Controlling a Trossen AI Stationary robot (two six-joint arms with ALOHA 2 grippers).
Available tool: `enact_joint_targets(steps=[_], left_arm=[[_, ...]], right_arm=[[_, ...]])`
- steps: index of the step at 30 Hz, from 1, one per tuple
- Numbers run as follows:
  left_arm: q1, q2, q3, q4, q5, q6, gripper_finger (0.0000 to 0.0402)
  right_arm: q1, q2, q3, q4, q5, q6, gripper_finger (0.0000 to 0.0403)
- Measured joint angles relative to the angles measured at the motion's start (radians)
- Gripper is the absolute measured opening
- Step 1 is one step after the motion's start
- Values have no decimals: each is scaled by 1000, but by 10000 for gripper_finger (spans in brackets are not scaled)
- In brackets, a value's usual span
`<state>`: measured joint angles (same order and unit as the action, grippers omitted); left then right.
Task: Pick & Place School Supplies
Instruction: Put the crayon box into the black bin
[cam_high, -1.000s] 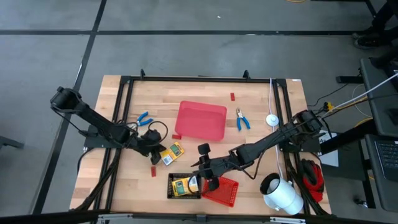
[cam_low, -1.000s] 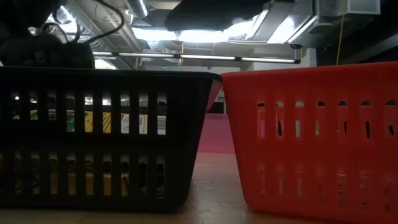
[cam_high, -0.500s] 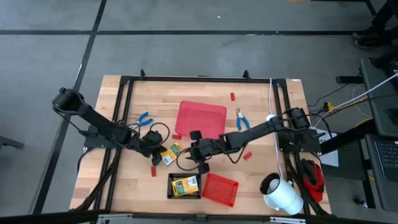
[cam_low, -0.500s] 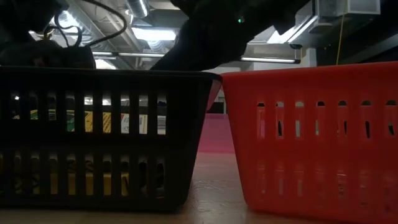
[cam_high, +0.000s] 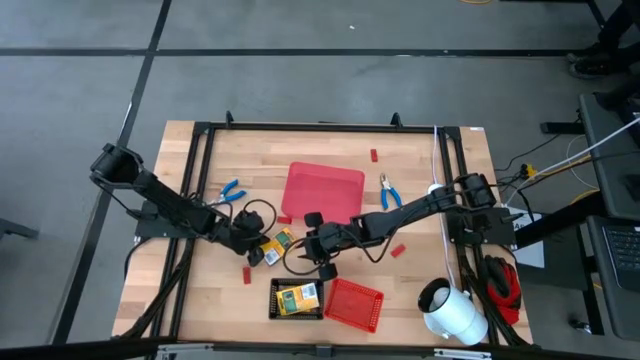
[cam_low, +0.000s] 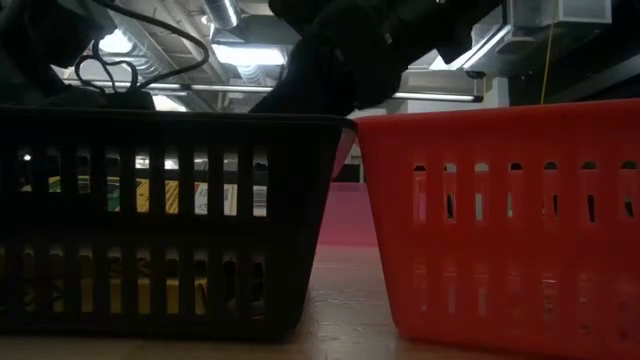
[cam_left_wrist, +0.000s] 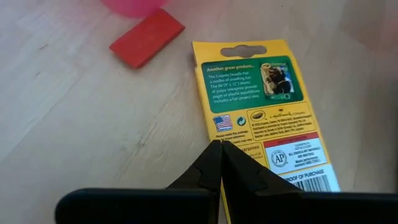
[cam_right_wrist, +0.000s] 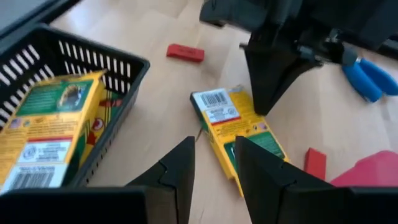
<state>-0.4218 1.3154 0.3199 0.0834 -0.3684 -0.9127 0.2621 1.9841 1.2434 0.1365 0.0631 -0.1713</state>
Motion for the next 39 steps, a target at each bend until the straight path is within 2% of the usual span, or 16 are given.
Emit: enact_joint_targets(steps=[6, 13, 25, 39], left_arm=[[18, 19, 0, 10, 2, 7, 6], [28, 48, 0, 39, -3, 16, 6], [32, 87, -1, 79, -6, 18, 6], [48, 88, -1, 81, 11, 30, 6]], right_arm=[[0, 1, 0, 8, 0, -4, 119], [-1, 59, 0, 12, 8, -23, 119], [-2, 100, 0, 12, 173, -51, 119], [-7, 100, 0, -24, 176, -57, 119]])
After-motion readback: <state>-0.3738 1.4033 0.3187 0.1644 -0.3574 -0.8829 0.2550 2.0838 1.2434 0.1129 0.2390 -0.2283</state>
